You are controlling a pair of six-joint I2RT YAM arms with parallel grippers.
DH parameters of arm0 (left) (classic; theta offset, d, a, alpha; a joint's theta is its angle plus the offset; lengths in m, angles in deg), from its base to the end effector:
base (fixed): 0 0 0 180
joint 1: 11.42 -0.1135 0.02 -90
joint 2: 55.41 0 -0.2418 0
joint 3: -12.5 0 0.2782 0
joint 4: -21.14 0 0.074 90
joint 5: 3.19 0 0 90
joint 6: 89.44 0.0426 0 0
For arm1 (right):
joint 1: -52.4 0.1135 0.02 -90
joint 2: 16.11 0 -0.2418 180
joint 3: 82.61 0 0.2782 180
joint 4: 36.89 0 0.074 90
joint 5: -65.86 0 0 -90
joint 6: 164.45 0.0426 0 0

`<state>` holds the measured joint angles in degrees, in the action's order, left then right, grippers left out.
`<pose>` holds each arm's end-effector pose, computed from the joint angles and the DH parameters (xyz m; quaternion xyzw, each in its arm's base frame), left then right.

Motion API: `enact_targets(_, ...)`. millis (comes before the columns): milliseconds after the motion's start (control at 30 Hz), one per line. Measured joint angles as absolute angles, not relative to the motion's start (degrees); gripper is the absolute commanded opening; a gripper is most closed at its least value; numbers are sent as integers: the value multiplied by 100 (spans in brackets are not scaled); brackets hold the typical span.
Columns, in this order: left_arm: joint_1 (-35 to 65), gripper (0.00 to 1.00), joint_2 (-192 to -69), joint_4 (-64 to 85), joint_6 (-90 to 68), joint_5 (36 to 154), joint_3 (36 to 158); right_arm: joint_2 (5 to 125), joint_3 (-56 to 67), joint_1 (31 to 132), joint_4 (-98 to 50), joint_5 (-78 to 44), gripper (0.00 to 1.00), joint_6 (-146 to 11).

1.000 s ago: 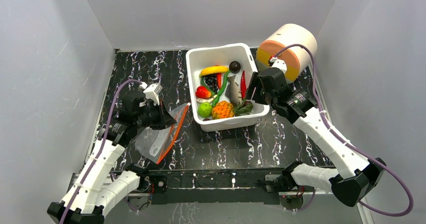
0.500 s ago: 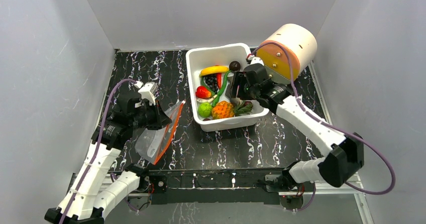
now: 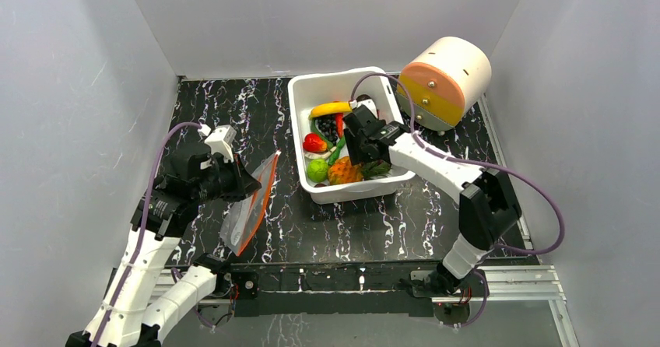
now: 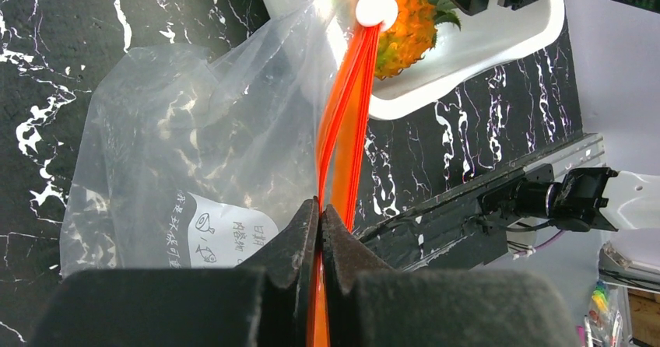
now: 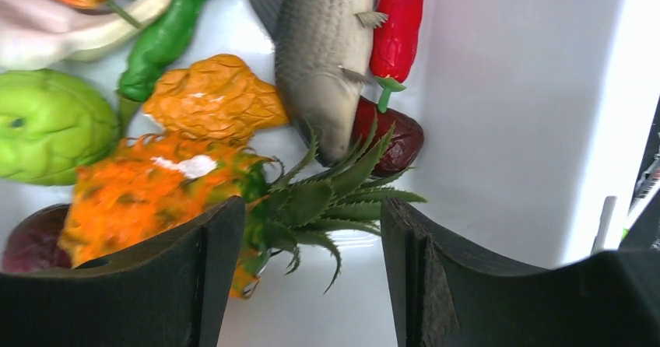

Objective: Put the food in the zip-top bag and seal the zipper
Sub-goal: Adjust the fake fruit in the bin.

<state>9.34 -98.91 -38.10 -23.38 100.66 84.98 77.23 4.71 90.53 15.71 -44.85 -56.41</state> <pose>0.1718 -0.0760 0.3566 0.0361 0.8622 -0.2847 0.4175 0.3004 0.2166 0.2285 -0.1173 0.9410 -0.0274 0.3162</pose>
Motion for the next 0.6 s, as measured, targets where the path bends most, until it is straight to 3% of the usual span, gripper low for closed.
enact_targets(167, 934, 0, -9865, -3876, -2310, 10026, 8498, 8311, 786, 9053, 1914, -4837, 72, -5608)
enact_targets(400, 934, 0, -9837, -3913, -2294, 9967, 8498, 8582, 882, 9027, 2065, -5049, 66, -5503)
enact_targets(467, 934, 0, -9828, -3943, -2275, 9939, 8498, 8595, 880, 9027, 2080, -5010, 60, -5481)
enact_targets(600, 934, 0, -9826, -3956, -2242, 9915, 8498, 8604, 880, 9027, 2082, -4929, 30, -5479)
